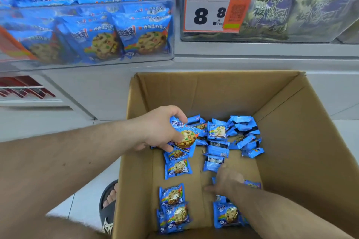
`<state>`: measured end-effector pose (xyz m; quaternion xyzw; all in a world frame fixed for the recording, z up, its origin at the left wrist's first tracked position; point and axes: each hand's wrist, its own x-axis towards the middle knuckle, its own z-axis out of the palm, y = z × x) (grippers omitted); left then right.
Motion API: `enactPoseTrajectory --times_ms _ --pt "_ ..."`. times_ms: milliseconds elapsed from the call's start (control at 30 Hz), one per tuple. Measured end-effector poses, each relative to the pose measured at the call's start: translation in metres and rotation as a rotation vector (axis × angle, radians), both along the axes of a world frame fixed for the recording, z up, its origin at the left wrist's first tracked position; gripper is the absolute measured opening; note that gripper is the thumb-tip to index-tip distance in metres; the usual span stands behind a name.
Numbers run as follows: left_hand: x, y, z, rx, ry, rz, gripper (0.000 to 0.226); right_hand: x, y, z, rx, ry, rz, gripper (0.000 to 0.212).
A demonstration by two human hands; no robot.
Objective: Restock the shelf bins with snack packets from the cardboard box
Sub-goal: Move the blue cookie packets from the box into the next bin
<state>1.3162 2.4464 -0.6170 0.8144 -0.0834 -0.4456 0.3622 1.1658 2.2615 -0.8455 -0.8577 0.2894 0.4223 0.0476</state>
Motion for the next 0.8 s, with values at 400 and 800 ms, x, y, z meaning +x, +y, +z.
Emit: enactPoseTrajectory --times_ms 400,800 --pt "0.008 0.023 0.03 -0.068 -0.073 -0.053 0.031 0.039 -0.039 0.1 0.767 -0.162 -0.286 0.052" --pt "0.011 0.087 0.112 -0.321 -0.178 0.057 0.036 0.052 0.008 0.286 1.191 -0.869 -0.138 0.058"
